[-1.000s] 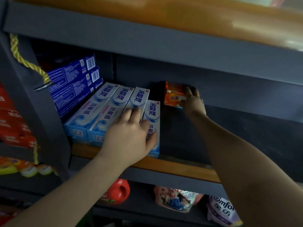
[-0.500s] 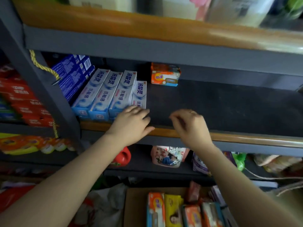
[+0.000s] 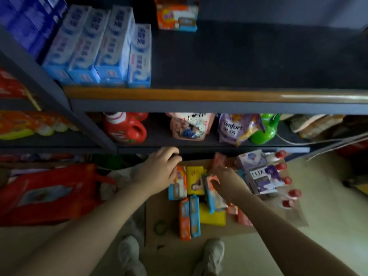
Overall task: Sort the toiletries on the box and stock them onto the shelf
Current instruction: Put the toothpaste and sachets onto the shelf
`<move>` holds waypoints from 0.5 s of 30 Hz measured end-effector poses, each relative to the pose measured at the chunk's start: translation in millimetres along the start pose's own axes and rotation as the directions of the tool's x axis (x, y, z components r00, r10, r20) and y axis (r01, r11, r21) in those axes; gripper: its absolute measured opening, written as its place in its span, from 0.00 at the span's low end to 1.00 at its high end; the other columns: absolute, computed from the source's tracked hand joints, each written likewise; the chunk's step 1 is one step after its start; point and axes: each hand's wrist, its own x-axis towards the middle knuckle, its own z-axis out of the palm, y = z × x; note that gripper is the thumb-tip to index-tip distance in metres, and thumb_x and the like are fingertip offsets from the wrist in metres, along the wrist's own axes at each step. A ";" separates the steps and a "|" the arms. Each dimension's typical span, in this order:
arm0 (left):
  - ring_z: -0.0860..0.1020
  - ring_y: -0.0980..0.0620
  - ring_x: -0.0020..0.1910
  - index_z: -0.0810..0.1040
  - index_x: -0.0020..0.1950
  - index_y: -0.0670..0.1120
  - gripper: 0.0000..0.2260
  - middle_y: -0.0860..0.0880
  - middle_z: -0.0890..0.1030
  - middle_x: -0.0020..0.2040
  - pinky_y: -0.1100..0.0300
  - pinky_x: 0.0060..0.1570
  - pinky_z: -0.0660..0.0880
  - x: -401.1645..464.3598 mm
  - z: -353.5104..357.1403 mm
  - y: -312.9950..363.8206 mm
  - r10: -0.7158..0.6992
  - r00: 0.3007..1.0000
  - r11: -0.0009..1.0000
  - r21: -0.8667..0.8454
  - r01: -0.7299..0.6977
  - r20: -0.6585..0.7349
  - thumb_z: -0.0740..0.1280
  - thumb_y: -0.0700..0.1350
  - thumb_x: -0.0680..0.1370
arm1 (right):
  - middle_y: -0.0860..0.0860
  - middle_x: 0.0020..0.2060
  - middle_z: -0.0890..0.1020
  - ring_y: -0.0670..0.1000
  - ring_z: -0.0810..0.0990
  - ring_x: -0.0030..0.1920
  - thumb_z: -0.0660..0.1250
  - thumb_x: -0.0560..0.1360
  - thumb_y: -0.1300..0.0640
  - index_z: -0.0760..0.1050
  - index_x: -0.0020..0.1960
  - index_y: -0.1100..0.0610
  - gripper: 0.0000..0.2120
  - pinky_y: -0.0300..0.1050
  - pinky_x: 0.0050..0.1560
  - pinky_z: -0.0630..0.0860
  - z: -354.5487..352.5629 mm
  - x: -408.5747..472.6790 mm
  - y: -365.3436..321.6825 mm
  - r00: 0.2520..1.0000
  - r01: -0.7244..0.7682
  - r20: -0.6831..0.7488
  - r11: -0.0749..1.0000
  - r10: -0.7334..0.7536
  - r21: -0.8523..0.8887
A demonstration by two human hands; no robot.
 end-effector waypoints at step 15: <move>0.74 0.47 0.59 0.65 0.64 0.41 0.32 0.46 0.73 0.60 0.55 0.53 0.71 -28.8 167.6 23.7 -0.730 0.421 0.205 -0.415 0.886 0.539 0.77 0.45 0.66 | 0.59 0.66 0.73 0.59 0.73 0.65 0.79 0.38 0.34 0.65 0.71 0.61 0.67 0.55 0.66 0.67 72.0 19.7 54.4 0.980 0.165 0.186 0.837 -0.077 -0.522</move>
